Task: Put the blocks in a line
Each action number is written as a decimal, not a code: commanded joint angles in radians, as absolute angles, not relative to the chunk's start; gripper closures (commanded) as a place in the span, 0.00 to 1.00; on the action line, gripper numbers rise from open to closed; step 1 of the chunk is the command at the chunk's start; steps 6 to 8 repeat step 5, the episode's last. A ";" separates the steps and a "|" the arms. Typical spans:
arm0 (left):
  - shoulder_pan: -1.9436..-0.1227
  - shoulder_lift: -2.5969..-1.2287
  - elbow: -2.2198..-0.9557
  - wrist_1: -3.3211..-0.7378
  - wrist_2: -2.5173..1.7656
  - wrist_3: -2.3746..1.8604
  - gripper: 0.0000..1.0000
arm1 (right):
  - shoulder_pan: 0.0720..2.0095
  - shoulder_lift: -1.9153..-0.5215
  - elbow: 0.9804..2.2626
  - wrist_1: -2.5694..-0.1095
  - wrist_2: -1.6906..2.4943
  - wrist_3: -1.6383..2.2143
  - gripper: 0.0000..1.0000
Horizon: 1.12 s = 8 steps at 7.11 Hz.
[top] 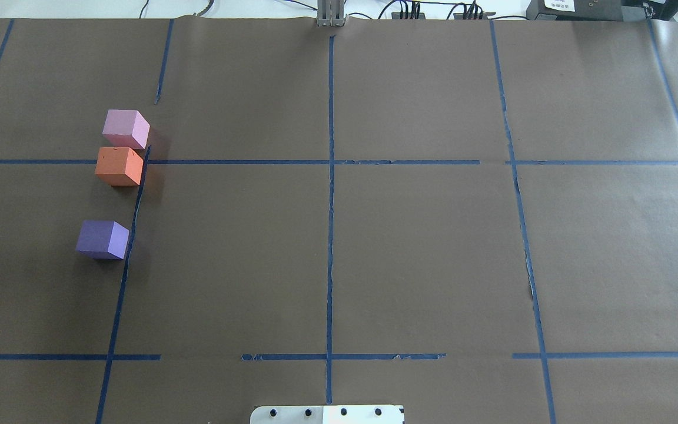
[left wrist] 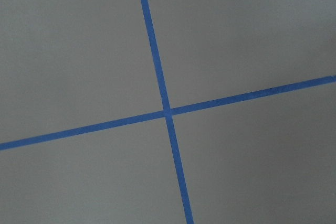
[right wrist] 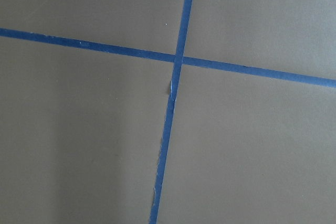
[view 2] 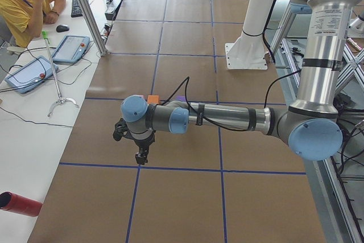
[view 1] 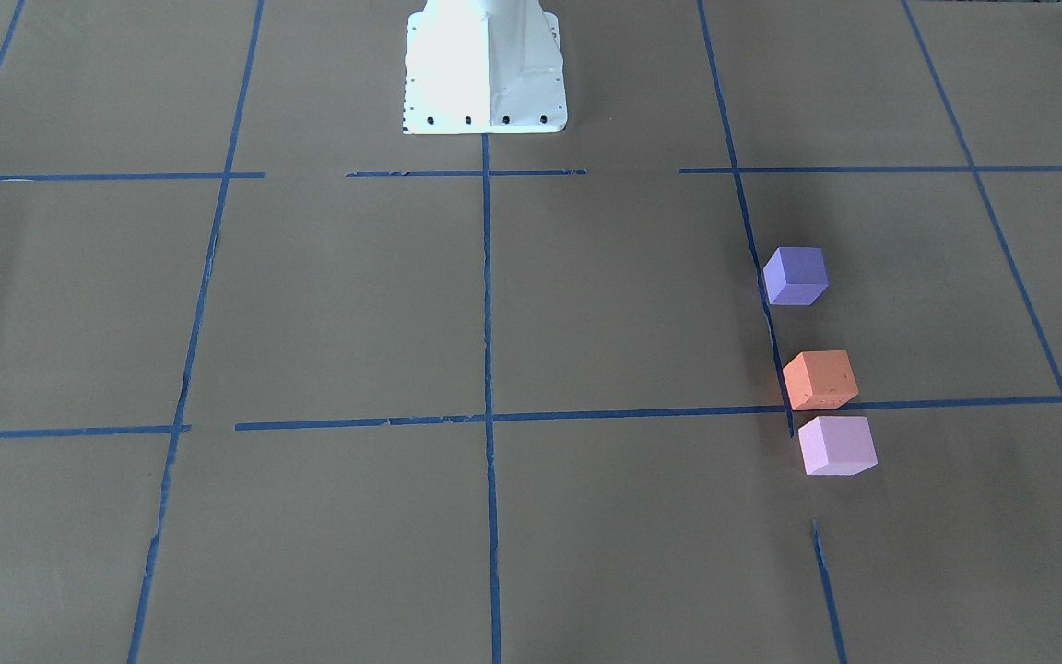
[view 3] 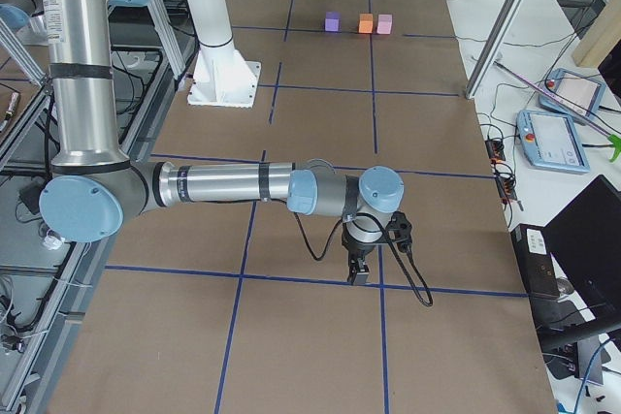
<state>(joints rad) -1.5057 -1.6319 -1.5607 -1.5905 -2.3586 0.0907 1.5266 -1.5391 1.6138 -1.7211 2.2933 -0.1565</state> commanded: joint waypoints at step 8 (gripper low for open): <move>-1.506 -1.618 -1.595 -1.595 -2.355 0.091 0.00 | 1.526 -1.539 1.614 -1.721 2.293 -0.156 0.00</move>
